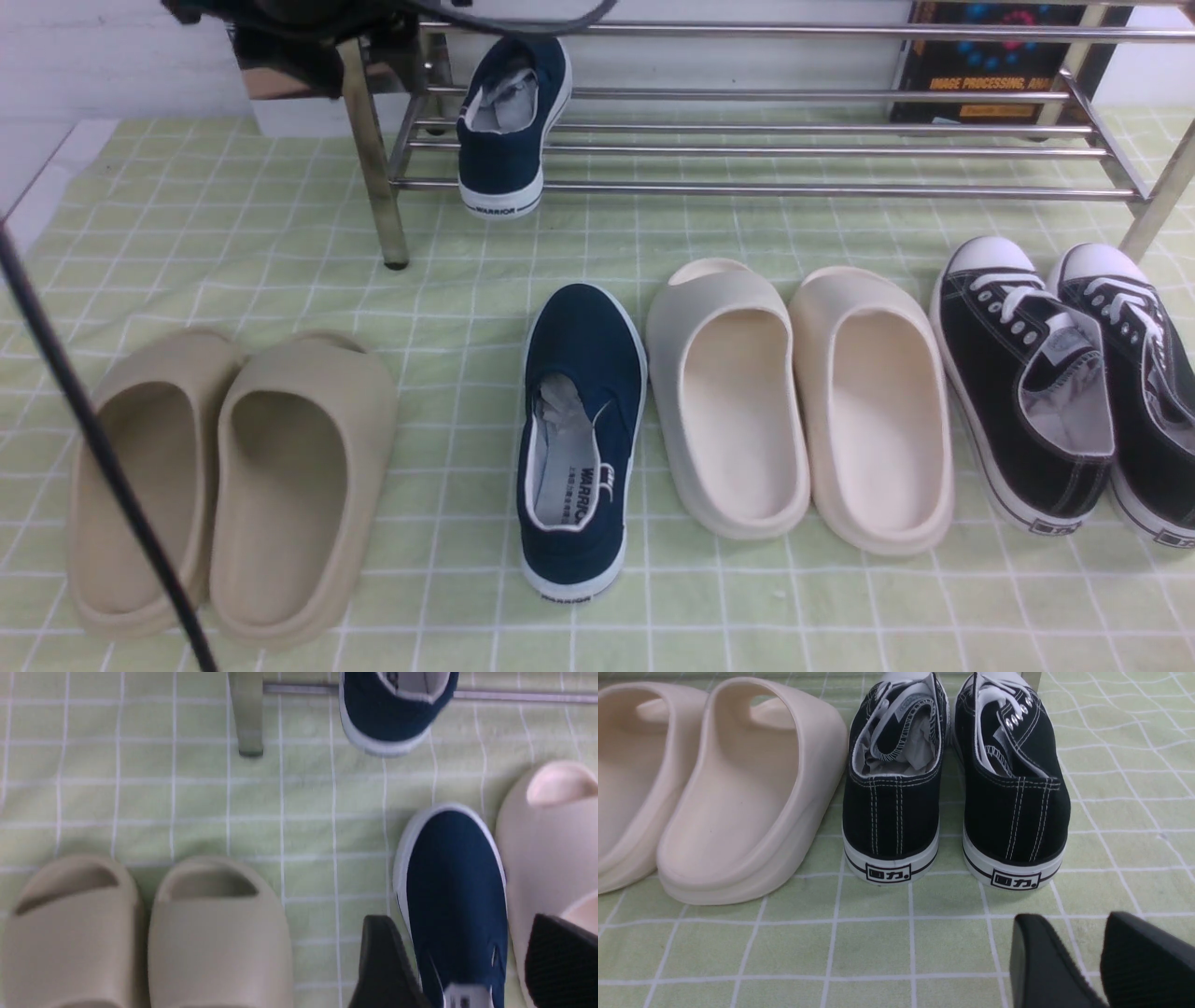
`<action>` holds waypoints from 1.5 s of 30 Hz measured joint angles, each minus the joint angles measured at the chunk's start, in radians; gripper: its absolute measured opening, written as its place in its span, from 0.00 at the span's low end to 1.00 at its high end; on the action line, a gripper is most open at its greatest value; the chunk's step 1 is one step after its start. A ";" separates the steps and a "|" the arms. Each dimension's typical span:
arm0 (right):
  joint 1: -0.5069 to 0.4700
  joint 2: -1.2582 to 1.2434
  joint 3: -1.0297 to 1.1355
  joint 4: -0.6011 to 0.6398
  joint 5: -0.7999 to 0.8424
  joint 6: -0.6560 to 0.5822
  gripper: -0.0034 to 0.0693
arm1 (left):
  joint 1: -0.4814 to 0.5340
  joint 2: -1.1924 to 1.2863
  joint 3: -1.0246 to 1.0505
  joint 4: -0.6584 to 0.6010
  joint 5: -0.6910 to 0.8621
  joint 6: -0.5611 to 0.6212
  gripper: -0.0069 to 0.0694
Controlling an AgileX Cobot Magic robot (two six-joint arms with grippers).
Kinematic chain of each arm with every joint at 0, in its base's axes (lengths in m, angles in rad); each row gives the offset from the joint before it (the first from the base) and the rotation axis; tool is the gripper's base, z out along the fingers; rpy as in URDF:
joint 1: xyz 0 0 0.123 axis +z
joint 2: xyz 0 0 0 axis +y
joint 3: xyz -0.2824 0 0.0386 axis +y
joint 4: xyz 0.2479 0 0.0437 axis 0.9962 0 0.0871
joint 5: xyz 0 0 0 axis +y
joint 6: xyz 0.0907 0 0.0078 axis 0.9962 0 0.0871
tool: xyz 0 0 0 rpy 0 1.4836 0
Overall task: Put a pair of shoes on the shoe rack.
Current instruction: Use the left arm to grab the shoe closest to it
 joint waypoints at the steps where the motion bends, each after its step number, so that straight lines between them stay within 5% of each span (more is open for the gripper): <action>1: 0.000 0.000 0.000 0.000 0.000 0.000 0.38 | 0.000 0.000 0.013 -0.007 0.000 0.000 0.63; 10: 0.000 0.000 0.000 0.000 0.000 0.000 0.38 | -0.195 -0.140 0.590 -0.044 -0.164 -0.112 0.63; 23: 0.000 0.000 0.000 0.000 0.000 0.000 0.38 | -0.259 -0.011 0.708 -0.042 -0.417 -0.196 0.61; 27: 0.000 0.000 0.000 0.000 0.000 0.000 0.38 | -0.259 0.037 0.708 -0.049 -0.435 -0.196 0.53; 38: 0.000 0.000 0.000 0.000 0.000 0.000 0.38 | -0.259 0.058 0.708 -0.052 -0.448 -0.200 0.12; 45: 0.000 0.000 0.000 0.000 0.000 0.000 0.38 | -0.259 0.052 0.701 -0.051 -0.444 -0.201 0.10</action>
